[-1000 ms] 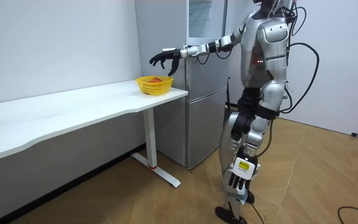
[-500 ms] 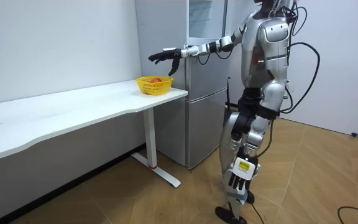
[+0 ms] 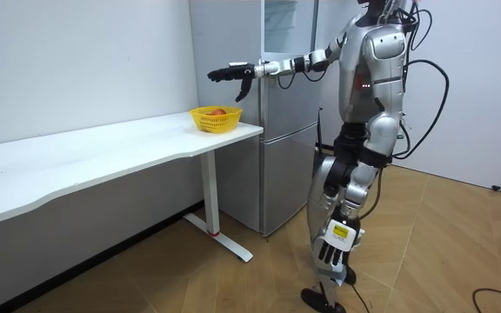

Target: Retrieve from the upper fridge

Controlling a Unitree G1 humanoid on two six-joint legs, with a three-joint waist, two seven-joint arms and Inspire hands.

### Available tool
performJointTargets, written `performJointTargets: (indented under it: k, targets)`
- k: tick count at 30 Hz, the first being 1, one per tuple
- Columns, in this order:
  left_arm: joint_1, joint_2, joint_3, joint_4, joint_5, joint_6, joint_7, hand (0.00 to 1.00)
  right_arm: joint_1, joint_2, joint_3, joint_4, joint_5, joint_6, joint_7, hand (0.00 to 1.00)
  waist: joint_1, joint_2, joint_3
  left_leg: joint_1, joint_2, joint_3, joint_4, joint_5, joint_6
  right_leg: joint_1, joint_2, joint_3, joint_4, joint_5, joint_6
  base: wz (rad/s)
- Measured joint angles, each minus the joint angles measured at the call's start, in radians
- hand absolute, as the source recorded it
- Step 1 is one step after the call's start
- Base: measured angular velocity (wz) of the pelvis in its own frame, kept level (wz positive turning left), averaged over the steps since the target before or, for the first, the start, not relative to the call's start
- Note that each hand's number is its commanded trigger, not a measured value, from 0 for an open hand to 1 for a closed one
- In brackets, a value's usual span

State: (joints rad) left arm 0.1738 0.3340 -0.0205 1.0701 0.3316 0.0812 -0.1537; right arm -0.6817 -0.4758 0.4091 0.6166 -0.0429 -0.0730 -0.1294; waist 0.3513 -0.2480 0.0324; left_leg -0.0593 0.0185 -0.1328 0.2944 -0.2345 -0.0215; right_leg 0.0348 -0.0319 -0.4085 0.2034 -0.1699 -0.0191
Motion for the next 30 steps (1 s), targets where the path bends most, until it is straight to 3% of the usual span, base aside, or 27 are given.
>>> performJointTargets:
  k: [5,6,9,11,14,17,19,20,21,24,28,30]
  targets:
    - [0.042,-0.034,0.012,-0.016,0.0,-0.002,0.027,0.0,0.012,0.0,-0.062,-0.173,0.002,-0.026,-0.045,0.0,-0.033,0.035,-0.0048,0.013,0.0,0.011,0.001,0.0,0.001,0.003,0.0,0.012,-0.001,0.0,0.0,-0.07]
    - [0.048,-0.043,0.019,-0.016,0.001,-0.005,0.033,0.0,0.033,0.002,-0.085,-0.217,0.003,-0.04,-0.048,0.0,-0.038,0.05,-0.0032,0.024,0.001,0.018,0.003,0.0,0.001,0.01,0.0,0.02,-0.002,0.0,0.0,-0.1]
    - [0.075,-0.056,0.019,-0.023,0.008,-0.02,0.035,0.0,0.126,0.005,-0.128,-0.343,-0.007,-0.064,-0.053,0.0,-0.054,0.071,-0.0145,0.051,0.002,0.028,-0.01,0.0,0.001,0.027,-0.001,0.03,-0.002,0.0,0.0,-0.11]
    - [0.083,-0.058,0.02,-0.033,0.011,-0.027,0.038,0.0,0.172,0.006,-0.134,-0.402,-0.006,-0.068,-0.054,0.0,-0.068,0.085,-0.0129,0.069,0.006,0.044,-0.019,0.0,0.001,0.035,0.002,0.048,-0.002,0.0,0.0,-0.25]
    - [0.093,-0.074,0.033,-0.027,0.012,-0.033,0.042,0.0,0.268,0.042,-0.179,-0.555,-0.03,-0.073,-0.062,0.0,-0.085,0.116,-0.0153,0.087,0.011,0.08,-0.029,-0.004,0.003,0.038,0.005,0.077,-0.001,0.0,0.0,-0.34]
    - [0.097,-0.095,0.054,-0.017,0.008,-0.042,0.046,0.0,0.382,0.077,-0.201,-0.681,-0.033,-0.084,-0.076,0.0,-0.109,0.151,-0.0237,0.107,0.015,0.117,-0.037,-0.007,0.008,0.038,0.005,0.107,0.006,0.001,0.0,-0.3]
    - [0.105,-0.099,0.055,-0.017,-0.007,-0.048,0.067,0.0,0.446,0.099,-0.214,-0.764,-0.044,-0.084,-0.093,0.0,-0.15,0.17,-0.0293,0.109,0.016,0.135,-0.043,-0.007,0.008,0.024,0.005,0.129,0.017,0.001,0.0,-0.27]
    - [0.108,-0.1,0.054,-0.017,-0.009,-0.05,0.073,0.0,0.458,0.103,-0.216,-0.786,-0.046,-0.085,-0.098,0.0,-0.158,0.175,-0.0315,0.109,0.017,0.144,-0.045,-0.007,0.008,0.019,0.006,0.135,0.02,0.001,0.0,-0.36]
    - [0.114,-0.105,0.055,-0.017,-0.015,-0.057,0.084,0.0,0.477,0.109,-0.232,-0.815,-0.046,-0.101,-0.105,0.0,-0.175,0.184,-0.0281,0.116,0.019,0.161,-0.049,-0.007,0.008,0.016,0.008,0.153,0.02,0.002,0.0,-0.37]
    - [0.127,-0.11,0.058,-0.017,-0.016,-0.068,0.094,0.0,0.553,0.131,-0.285,-0.849,-0.049,-0.147,-0.152,0.0,-0.216,0.197,-0.03,0.146,0.022,0.182,-0.066,-0.007,0.009,0.03,0.014,0.182,0.016,0.003,0.001,-0.25]
    - [0.12,-0.136,0.047,0.005,-0.017,-0.084,0.132,0.0,0.665,0.2,-0.356,-0.851,-0.079,-0.178,-0.224,0.0,-0.269,0.21,-0.0304,0.162,0.024,0.205,-0.081,-0.007,0.009,0.03,0.019,0.21,0.013,0.002,0.003,-0.16]
    - [0.119,-0.149,0.031,0.009,-0.022,-0.086,0.148,0.0,0.718,0.208,-0.362,-0.851,-0.08,-0.178,-0.254,0.0,-0.286,0.223,-0.0317,0.167,0.024,0.216,-0.085,-0.009,0.011,0.024,0.021,0.216,0.014,0.002,0.003,-0.2]
